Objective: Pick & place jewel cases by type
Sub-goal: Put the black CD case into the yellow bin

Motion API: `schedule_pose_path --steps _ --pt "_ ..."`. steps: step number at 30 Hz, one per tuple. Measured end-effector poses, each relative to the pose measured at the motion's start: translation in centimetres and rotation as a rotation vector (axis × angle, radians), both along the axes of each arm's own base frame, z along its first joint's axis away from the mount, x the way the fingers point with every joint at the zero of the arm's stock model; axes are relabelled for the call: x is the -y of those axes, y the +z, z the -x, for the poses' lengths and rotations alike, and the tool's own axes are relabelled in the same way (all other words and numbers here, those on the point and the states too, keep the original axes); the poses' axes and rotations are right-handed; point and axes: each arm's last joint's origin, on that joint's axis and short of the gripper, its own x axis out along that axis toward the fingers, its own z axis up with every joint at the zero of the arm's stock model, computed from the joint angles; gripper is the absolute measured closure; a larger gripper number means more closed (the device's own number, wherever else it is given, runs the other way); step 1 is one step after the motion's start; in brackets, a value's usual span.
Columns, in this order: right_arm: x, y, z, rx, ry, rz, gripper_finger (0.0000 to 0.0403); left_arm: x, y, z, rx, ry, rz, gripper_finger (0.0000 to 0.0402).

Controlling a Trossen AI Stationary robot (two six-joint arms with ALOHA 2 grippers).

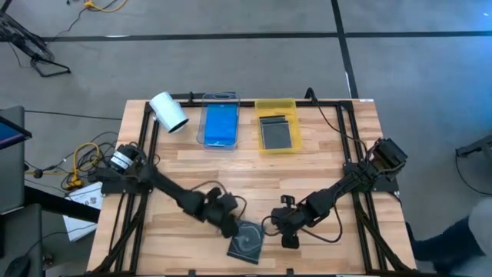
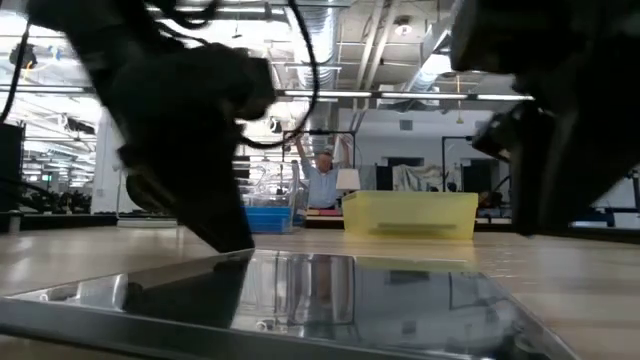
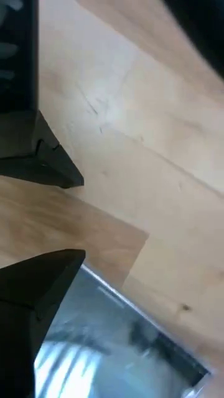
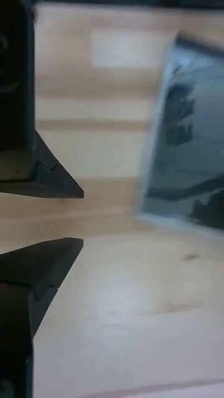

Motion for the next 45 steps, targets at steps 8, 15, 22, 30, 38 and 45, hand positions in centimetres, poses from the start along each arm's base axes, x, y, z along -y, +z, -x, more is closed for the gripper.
schedule_pose_path --steps 8,15,22,30,38,45 --pt "-1.8 -0.6 1.9 -0.048 0.036 -0.002 0.0294 0.4 2.5 0.6 -0.036 -0.237 0.140 0.0246" --pt "-1.6 -2.1 3.0 -0.038 -0.041 -0.047 0.0294 5.0 4.3 3.2 0.049 -0.427 0.146 0.0248" --pt "-1.2 -2.3 2.8 -0.025 -0.038 -0.048 0.0294 8.1 3.8 5.0 0.098 -0.451 0.120 0.0248" --pt "-0.4 -2.3 2.0 -0.010 -0.033 -0.050 0.0294 10.6 2.3 3.8 0.227 -0.568 0.273 0.0248" --pt "-0.2 -2.3 1.9 -0.011 -0.041 -0.061 0.0294 10.5 0.2 2.5 0.205 -0.566 0.281 0.0248" --pt "-0.3 -2.3 2.0 -0.014 -0.047 -0.068 0.0294 9.7 -0.9 1.8 0.173 -0.562 0.262 0.0248"
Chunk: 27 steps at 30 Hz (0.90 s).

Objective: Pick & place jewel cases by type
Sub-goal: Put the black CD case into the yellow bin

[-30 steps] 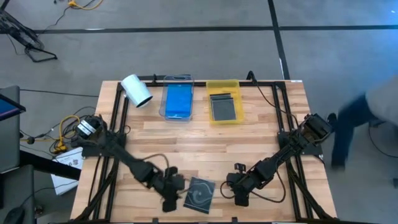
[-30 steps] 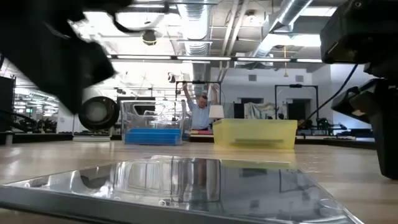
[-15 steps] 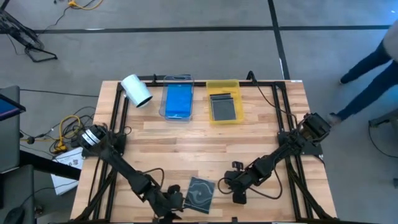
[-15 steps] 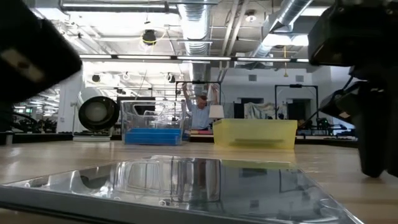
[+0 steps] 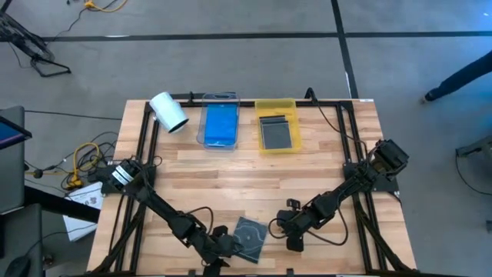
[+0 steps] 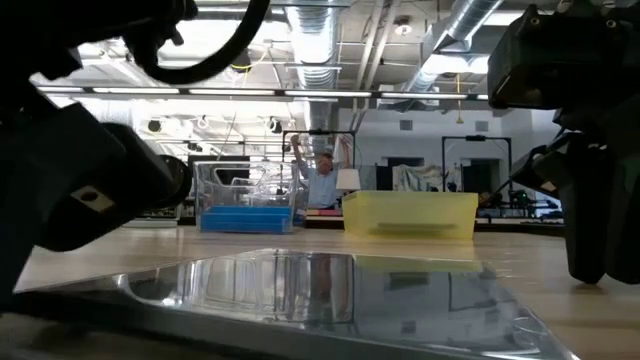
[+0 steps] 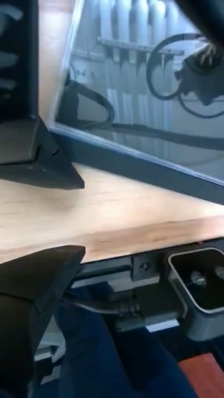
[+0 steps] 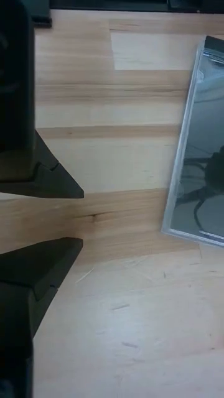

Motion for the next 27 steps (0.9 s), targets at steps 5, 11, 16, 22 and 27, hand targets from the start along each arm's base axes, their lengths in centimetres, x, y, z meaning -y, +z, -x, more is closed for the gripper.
schedule_pose_path --steps 5,11,16,22,27 --pt "0.0 0.0 0.0 -0.003 -0.005 -0.004 0.0294 -0.8 -0.1 -0.4 0.004 0.030 -0.039 0.0248" --pt "0.0 0.0 0.0 -0.003 -0.005 -0.005 0.0294 -1.9 -0.2 -1.1 -0.001 0.035 -0.079 0.0248" --pt "0.0 0.0 0.0 -0.003 -0.005 -0.006 0.0294 -3.2 -0.3 -1.8 -0.003 0.037 -0.123 0.0248" --pt "0.0 0.0 0.0 -0.003 -0.005 -0.006 0.0294 -6.4 -0.4 -3.5 -0.003 0.094 -0.180 0.0249" --pt "0.0 0.0 0.0 -0.003 -0.005 -0.007 0.0294 -10.5 -0.4 -5.5 0.000 0.217 -0.222 0.0248"
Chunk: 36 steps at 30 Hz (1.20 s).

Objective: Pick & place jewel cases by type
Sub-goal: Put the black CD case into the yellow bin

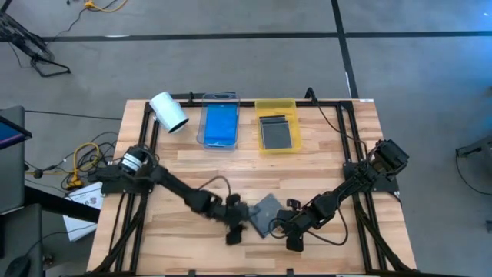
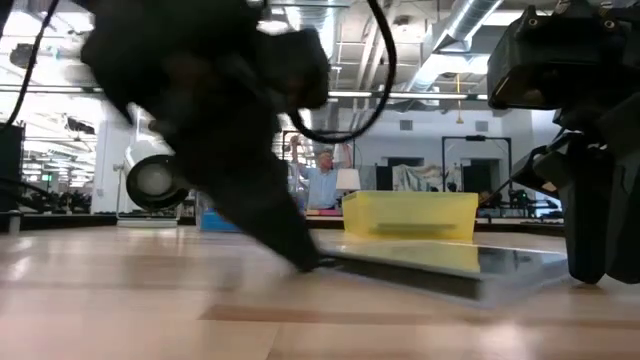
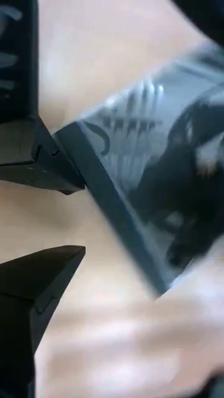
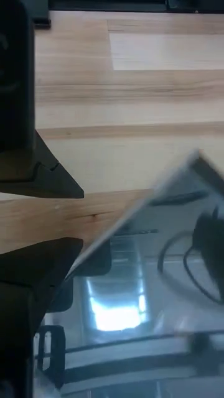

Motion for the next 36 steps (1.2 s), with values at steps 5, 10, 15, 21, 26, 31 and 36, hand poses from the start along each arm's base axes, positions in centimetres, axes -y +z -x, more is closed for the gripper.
schedule_pose_path --steps 5,10,15,21,26,31,36 --pt "-0.1 0.0 0.1 -0.009 -0.027 -0.014 0.0294 -5.3 -0.2 -1.5 -0.034 0.188 0.002 0.0248" --pt "-0.8 0.2 1.0 -0.034 -0.043 -0.021 0.0294 -8.3 -0.3 -1.9 -0.084 0.240 0.099 0.0248" --pt "-1.3 2.2 2.9 -0.036 -0.059 0.010 0.0294 -7.9 0.2 -2.3 -0.095 0.172 0.119 0.0248" --pt "-0.4 2.5 4.9 -0.075 -0.109 0.140 0.0294 -7.1 0.7 -2.7 -0.092 0.159 0.186 0.0248" --pt "1.2 0.3 5.2 -0.084 -0.175 0.098 0.0294 -8.3 0.7 -3.0 -0.149 0.241 0.374 0.0248" --pt "2.0 -0.5 5.5 -0.060 -0.223 0.093 0.0294 -9.3 0.7 -3.1 -0.181 0.315 0.471 0.0248" --pt "2.3 -0.8 5.6 -0.046 -0.198 0.124 0.0295 -10.0 0.7 -3.1 -0.204 0.391 0.525 0.0243"
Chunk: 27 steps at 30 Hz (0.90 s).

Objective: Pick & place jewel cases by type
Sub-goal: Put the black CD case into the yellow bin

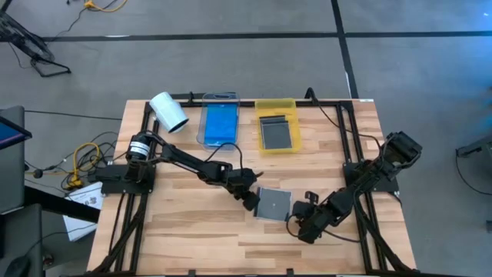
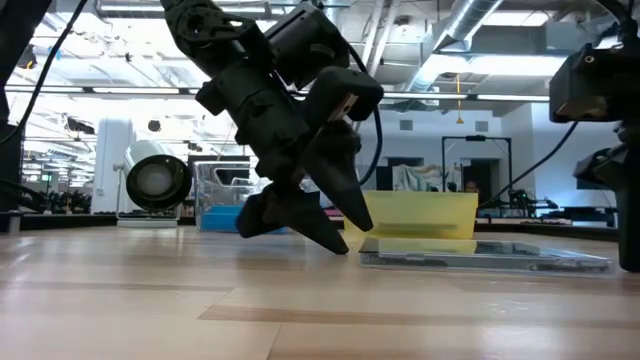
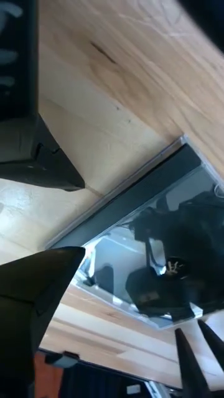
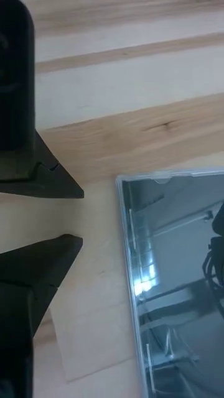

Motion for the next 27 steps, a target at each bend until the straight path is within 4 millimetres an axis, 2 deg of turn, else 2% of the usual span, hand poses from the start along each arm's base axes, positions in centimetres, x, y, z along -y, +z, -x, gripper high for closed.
schedule_pose_path --steps 15,27 --pt "0.5 0.0 -1.1 0.059 -0.013 -0.020 0.0294 -0.1 0.3 -0.4 0.018 0.127 0.052 0.0148" --pt "1.3 0.1 -2.0 0.076 0.027 -0.027 0.0294 0.3 0.5 -0.5 0.030 0.211 0.058 0.0135"
